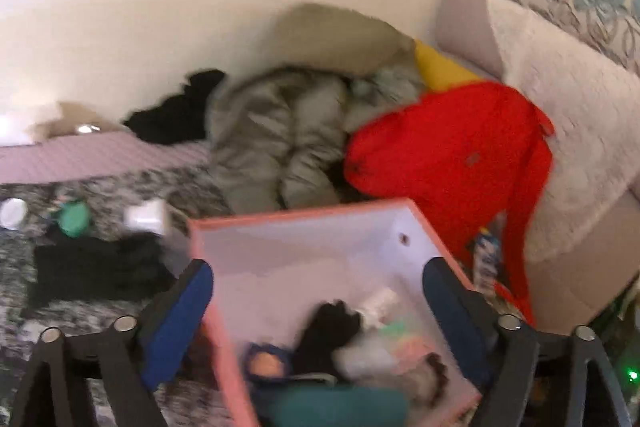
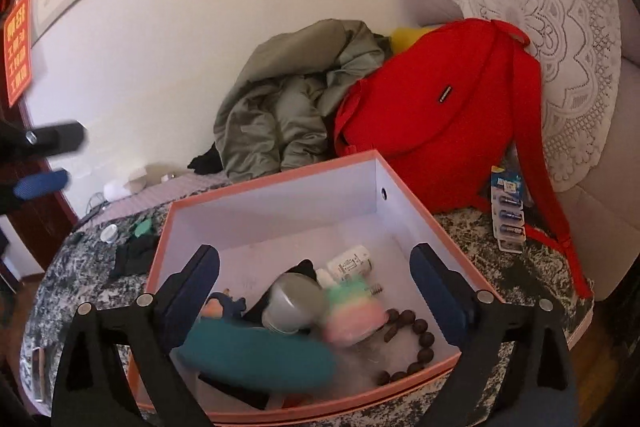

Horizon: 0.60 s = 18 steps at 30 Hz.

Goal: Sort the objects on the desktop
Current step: 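Grasp the brown hair clip with the left tool while the right grasps the small dark bottle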

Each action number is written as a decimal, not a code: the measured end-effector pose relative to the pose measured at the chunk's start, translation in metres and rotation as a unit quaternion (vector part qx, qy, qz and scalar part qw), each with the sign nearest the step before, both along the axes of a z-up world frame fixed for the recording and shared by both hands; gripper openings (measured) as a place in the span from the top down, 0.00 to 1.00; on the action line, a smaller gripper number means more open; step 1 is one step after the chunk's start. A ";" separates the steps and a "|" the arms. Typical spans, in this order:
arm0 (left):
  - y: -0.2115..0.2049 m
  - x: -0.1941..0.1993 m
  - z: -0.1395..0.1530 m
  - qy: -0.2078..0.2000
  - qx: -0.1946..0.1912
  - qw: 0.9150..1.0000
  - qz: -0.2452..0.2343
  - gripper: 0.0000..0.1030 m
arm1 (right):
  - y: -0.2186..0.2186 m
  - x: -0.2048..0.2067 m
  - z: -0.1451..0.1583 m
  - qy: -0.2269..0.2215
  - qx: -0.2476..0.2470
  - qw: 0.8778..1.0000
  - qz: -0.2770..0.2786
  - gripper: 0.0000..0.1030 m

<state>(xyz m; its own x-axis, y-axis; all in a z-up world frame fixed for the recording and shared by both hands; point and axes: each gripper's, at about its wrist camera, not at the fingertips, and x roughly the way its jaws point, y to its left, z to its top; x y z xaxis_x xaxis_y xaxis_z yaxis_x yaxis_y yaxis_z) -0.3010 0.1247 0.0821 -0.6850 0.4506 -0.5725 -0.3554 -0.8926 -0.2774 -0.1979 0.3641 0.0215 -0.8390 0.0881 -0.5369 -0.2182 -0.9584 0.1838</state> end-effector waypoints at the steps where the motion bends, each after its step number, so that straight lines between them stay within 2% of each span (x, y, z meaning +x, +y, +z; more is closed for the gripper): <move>1: -0.010 0.000 0.000 -0.003 0.000 1.000 0.011 0.11 | -0.001 0.000 -0.001 -0.003 -0.003 1.000 0.001 0.05; 7: -0.078 0.018 -0.013 -0.026 -0.012 0.997 0.074 0.11 | -0.015 0.014 0.003 -0.003 -0.012 1.000 0.009 0.04; 11: -0.117 0.043 -0.032 -0.050 -0.027 0.993 0.102 0.11 | -0.044 0.035 0.015 0.005 -0.008 1.000 0.028 0.03; 15: -0.156 0.074 -0.052 -0.064 -0.056 0.988 0.127 0.11 | -0.088 0.052 0.019 0.001 0.001 0.998 0.067 0.03; 18: -0.182 0.091 -0.066 -0.077 -0.062 0.985 0.141 0.11 | -0.131 0.061 0.015 -0.010 0.006 0.994 0.106 0.03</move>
<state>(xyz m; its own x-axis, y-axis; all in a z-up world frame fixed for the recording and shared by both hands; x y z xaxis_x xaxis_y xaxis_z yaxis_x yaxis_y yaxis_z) -0.2097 -0.0571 0.0164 -0.6736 0.1756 -0.7180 -0.0507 -0.9801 -0.1922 -0.1367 0.2328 0.0365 -0.8284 -0.0836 -0.5538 -0.0145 -0.9852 0.1705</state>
